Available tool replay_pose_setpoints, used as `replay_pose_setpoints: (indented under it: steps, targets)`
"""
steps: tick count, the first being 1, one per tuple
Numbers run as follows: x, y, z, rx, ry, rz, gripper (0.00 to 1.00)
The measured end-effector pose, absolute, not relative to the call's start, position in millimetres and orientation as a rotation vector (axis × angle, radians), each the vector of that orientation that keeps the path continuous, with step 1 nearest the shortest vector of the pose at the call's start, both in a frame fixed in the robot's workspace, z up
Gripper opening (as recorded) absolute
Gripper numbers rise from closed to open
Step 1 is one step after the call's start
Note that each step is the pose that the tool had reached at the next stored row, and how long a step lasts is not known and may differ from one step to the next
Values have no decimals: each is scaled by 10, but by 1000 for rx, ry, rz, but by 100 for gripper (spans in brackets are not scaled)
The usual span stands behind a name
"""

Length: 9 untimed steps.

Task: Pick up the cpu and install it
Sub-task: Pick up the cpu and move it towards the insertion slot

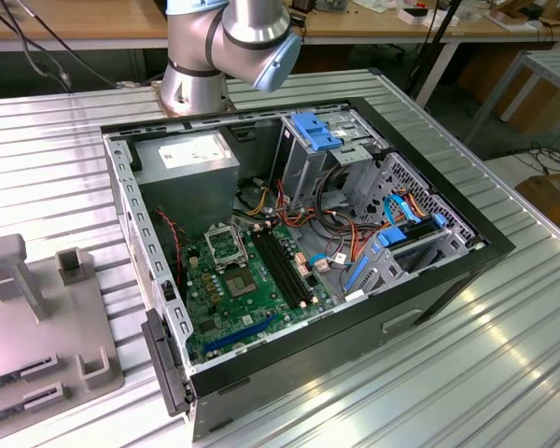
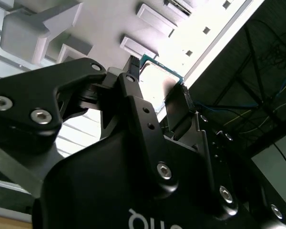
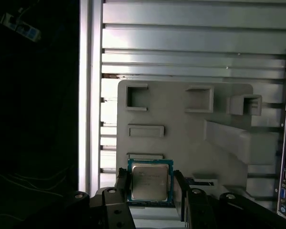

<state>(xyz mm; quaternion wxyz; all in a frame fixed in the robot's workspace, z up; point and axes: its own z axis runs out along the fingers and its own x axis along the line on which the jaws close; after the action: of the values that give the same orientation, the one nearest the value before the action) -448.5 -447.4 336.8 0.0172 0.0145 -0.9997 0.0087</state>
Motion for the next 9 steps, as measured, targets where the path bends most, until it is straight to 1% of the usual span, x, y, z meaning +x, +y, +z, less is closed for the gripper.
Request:
replay_pose_setpoints:
  steps: [9]
  targets:
    - [-4485, -4475, 3491, 46, -3107, 16, 47]
